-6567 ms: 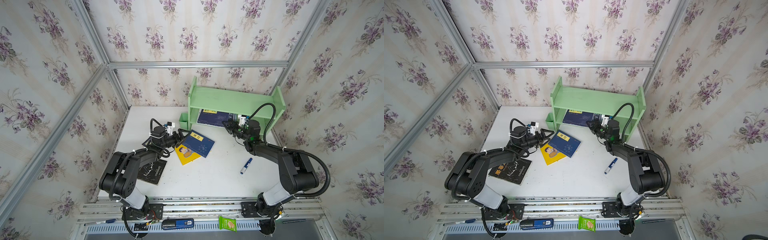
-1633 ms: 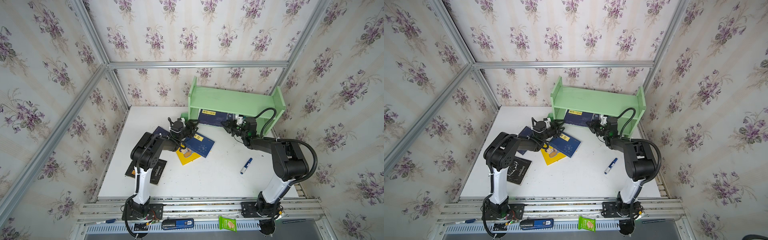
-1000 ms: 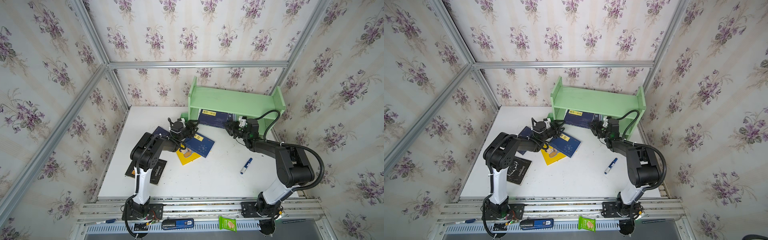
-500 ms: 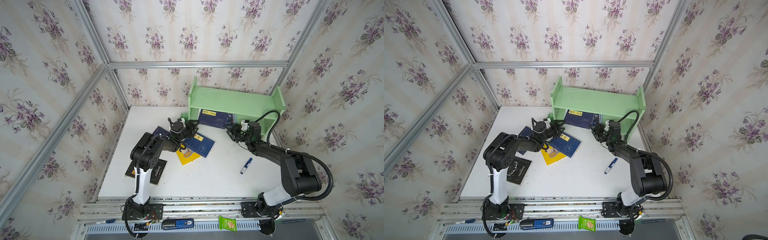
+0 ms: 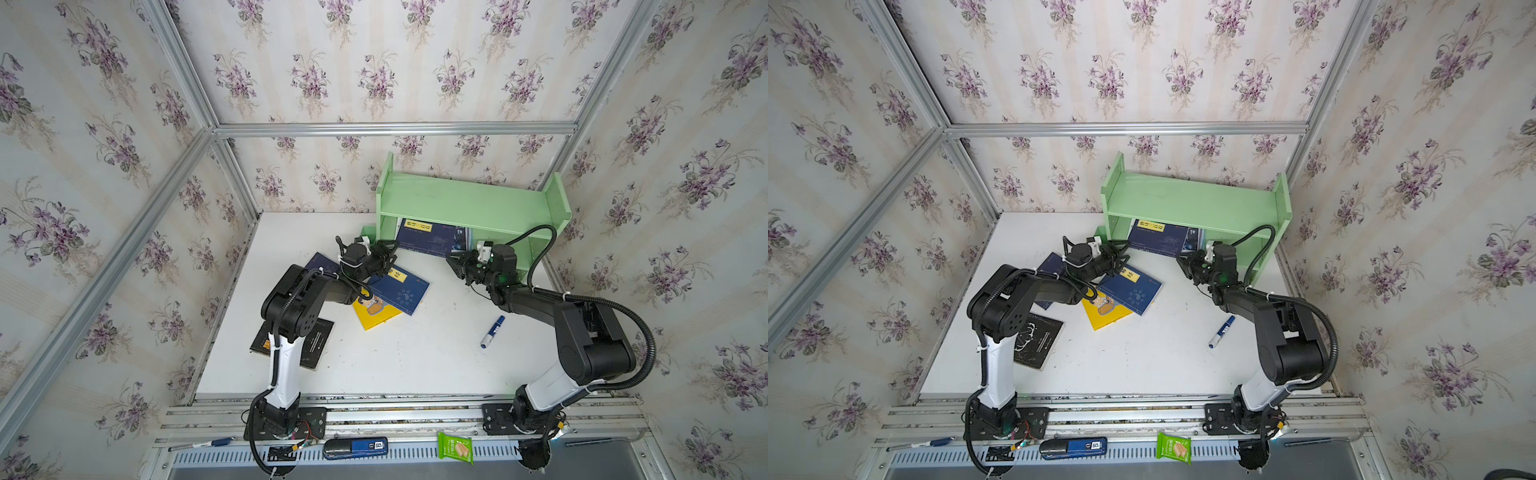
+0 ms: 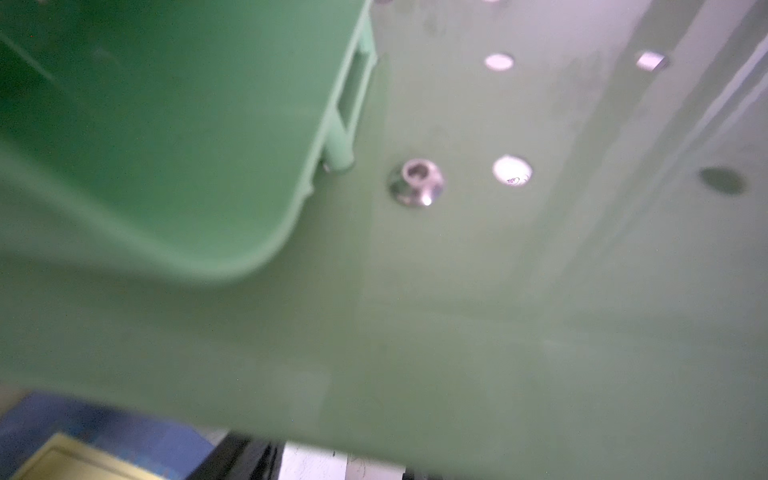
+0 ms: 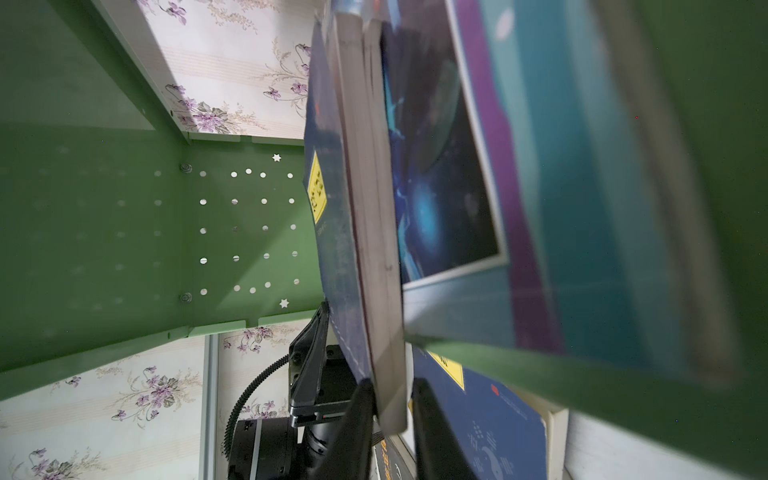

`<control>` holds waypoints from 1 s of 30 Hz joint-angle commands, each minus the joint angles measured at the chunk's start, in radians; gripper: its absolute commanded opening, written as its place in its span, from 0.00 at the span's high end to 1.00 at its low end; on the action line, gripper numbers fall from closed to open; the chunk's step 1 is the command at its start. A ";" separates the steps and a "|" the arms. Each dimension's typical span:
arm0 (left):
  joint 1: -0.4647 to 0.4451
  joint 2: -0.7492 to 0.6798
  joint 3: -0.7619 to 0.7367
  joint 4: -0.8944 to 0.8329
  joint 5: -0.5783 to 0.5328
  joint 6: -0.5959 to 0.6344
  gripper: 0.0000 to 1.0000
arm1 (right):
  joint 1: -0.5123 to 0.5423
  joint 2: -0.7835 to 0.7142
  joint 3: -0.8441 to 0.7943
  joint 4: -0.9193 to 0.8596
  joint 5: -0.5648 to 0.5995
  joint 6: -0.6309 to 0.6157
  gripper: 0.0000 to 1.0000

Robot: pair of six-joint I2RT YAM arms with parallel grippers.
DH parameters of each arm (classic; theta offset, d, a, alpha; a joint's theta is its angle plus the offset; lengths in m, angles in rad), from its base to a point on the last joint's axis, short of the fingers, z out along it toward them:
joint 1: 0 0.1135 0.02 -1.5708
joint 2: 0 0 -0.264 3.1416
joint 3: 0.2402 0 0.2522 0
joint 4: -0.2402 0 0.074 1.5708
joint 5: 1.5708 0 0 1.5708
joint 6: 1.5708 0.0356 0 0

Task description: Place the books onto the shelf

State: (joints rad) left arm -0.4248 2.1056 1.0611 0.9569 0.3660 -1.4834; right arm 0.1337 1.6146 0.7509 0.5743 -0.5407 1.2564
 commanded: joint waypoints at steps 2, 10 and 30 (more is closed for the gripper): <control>0.000 0.011 -0.010 -0.087 0.009 -0.044 0.33 | 0.000 -0.010 0.011 0.040 0.008 -0.003 0.84; 0.000 0.013 -0.013 -0.081 0.012 -0.047 0.33 | 0.000 -0.027 0.029 0.032 0.017 -0.017 0.86; 0.000 0.005 -0.024 -0.073 0.016 -0.046 0.33 | -0.002 0.024 0.095 -0.029 0.061 -0.062 0.85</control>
State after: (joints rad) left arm -0.4252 2.1090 1.0462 0.9894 0.3664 -1.4899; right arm 0.1326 1.6325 0.8261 0.5198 -0.4931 1.2213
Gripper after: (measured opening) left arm 0.673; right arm 0.153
